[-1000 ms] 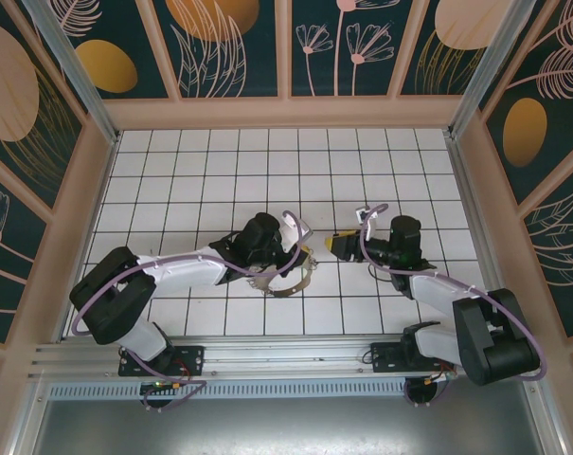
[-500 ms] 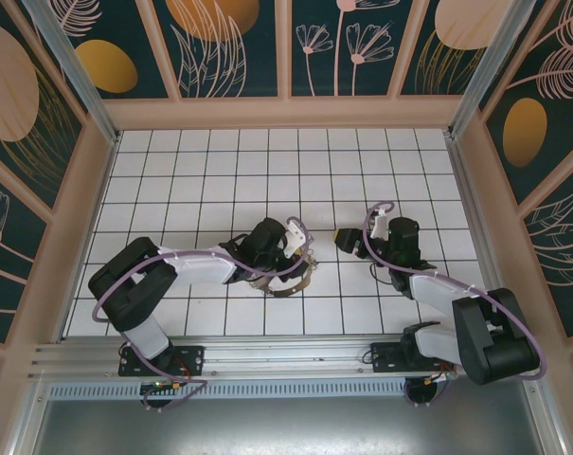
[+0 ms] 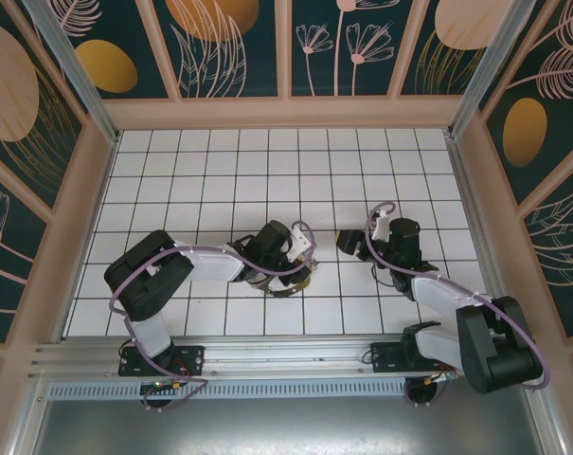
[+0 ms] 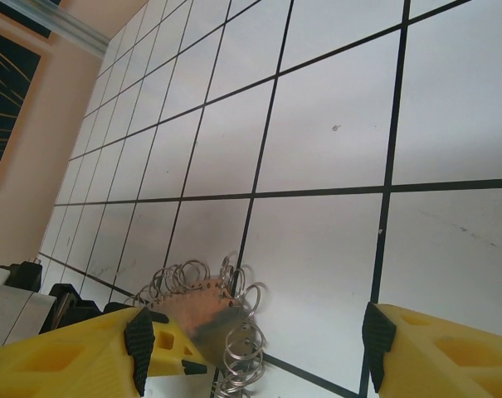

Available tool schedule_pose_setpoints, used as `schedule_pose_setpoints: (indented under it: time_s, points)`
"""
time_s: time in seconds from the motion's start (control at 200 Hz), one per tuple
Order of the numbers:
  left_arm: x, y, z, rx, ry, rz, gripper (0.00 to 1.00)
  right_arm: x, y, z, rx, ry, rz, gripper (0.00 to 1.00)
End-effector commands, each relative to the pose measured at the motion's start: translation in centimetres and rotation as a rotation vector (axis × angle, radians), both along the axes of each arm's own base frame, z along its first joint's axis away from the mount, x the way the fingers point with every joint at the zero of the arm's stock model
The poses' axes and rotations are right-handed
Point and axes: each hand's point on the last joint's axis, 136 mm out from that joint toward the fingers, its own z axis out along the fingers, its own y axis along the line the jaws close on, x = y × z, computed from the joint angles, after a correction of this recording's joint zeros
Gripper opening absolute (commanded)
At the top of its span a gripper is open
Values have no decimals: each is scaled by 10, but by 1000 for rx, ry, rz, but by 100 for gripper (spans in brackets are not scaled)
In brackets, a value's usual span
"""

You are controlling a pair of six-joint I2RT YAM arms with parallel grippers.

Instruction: Put the keys on the keyring

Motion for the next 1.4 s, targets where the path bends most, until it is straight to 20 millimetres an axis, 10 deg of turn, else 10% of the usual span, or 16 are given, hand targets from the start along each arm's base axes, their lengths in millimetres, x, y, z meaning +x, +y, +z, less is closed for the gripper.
schedule_pose_setpoints:
  time_s: [0.0,1.396]
  points:
    - [1,-12,5,-24,-2,-29,33,6,-2,10,-2,-27,-17,70]
    - [-4,-28,2,-57,13,-56,13,9,-5,2,-20,-10,-28,67]
